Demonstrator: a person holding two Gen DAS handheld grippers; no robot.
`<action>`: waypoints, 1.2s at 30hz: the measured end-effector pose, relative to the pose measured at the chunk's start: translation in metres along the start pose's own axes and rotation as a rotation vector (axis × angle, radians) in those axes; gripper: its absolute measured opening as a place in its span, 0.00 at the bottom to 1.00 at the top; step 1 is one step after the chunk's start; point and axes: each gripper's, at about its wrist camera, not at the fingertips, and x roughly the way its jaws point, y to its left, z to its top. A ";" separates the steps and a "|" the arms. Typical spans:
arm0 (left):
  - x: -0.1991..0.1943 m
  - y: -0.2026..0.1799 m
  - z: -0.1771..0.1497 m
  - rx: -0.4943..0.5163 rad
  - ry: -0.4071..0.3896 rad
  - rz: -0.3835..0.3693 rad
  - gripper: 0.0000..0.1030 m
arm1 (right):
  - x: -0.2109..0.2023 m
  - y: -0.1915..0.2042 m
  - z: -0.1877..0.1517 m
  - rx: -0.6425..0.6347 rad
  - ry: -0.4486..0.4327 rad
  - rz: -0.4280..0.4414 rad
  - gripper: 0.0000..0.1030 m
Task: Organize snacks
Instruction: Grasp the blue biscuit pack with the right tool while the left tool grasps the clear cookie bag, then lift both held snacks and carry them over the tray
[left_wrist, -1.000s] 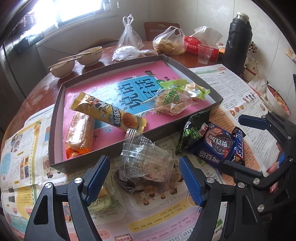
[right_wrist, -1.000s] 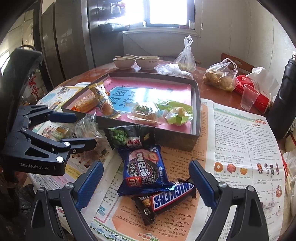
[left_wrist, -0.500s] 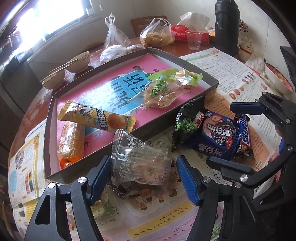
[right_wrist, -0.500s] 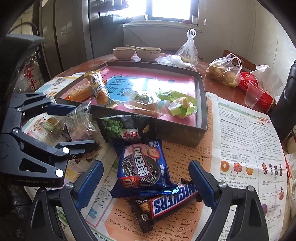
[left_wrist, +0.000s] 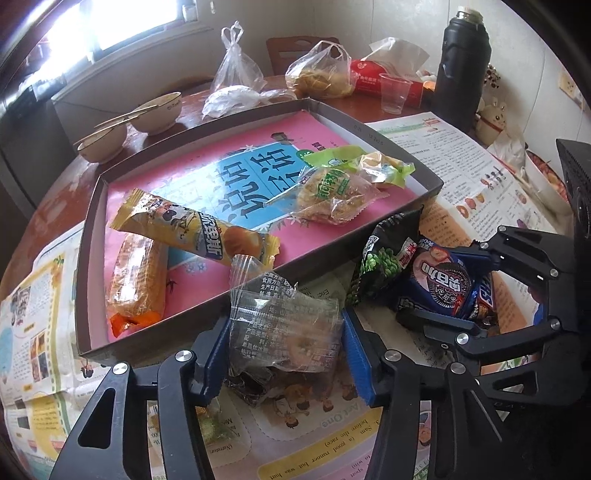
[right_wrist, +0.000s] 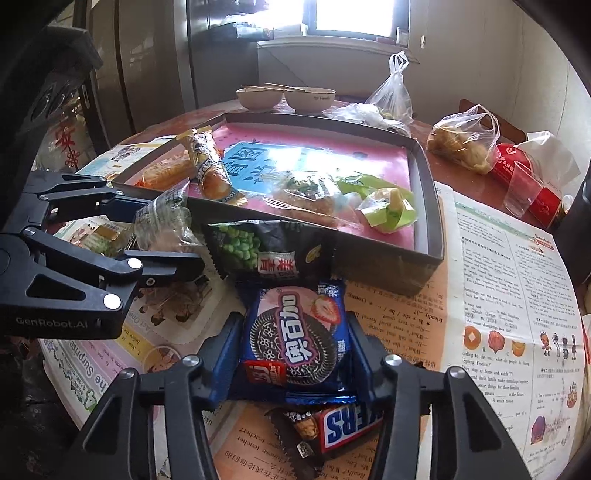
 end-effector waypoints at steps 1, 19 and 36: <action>0.000 0.001 0.000 -0.002 -0.002 -0.003 0.55 | 0.000 0.000 0.000 0.003 -0.001 0.001 0.51; -0.032 0.039 -0.005 -0.169 -0.086 -0.040 0.53 | -0.027 -0.016 0.002 0.092 -0.059 0.012 0.50; -0.053 0.061 -0.008 -0.258 -0.141 -0.053 0.53 | -0.043 -0.031 0.013 0.198 -0.136 0.026 0.50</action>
